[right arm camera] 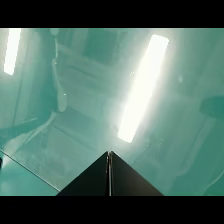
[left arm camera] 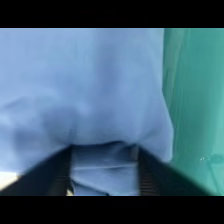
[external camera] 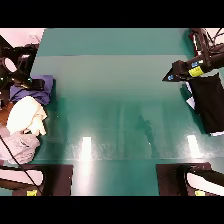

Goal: Fold the shirts.

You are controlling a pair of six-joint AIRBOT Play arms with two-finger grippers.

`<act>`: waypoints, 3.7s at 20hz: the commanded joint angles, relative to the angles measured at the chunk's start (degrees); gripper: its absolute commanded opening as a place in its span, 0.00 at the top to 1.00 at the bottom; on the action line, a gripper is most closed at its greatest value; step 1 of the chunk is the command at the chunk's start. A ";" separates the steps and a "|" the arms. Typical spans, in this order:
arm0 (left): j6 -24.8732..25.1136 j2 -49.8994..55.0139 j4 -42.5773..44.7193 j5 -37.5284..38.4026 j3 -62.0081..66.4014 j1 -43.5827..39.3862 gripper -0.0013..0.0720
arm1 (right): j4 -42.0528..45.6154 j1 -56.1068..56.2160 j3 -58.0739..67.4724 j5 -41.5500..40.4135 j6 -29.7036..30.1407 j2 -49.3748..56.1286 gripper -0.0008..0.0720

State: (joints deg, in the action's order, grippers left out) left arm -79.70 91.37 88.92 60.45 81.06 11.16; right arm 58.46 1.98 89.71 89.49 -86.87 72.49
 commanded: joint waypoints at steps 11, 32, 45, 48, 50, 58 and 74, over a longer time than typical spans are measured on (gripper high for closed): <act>10.23 -12.31 -16.00 11.63 21.90 -6.34 0.95 | -0.22 0.04 7.74 -7.26 0.00 -0.04 0.96; 9.01 3.72 -36.87 15.30 36.15 -38.93 0.24 | 0.15 0.04 21.90 -10.78 0.02 -0.04 0.96; 8.22 -2.60 -42.40 12.31 -7.15 -21.18 0.24 | 0.13 0.07 21.88 -10.88 0.00 0.00 0.96; 8.15 -2.56 -46.97 3.23 -16.61 -21.18 0.24 | 0.13 0.07 21.88 -10.88 0.00 0.00 0.97; 8.17 -2.43 -49.07 -0.76 -20.02 -21.18 0.24 | 0.11 0.07 21.88 -10.88 0.00 0.00 0.96; 7.67 -2.08 -49.31 -12.20 -21.53 -27.54 0.24 | 0.04 0.07 21.88 -10.69 -0.02 -0.02 0.96; 8.15 -10.38 -38.34 -1.84 -5.99 -23.37 0.95 | -1.07 7.82 -22.64 -11.58 -0.07 -4.35 0.08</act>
State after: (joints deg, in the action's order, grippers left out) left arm -71.72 83.26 47.03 56.86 72.69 -12.82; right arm 58.39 6.81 78.85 84.09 -86.87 68.82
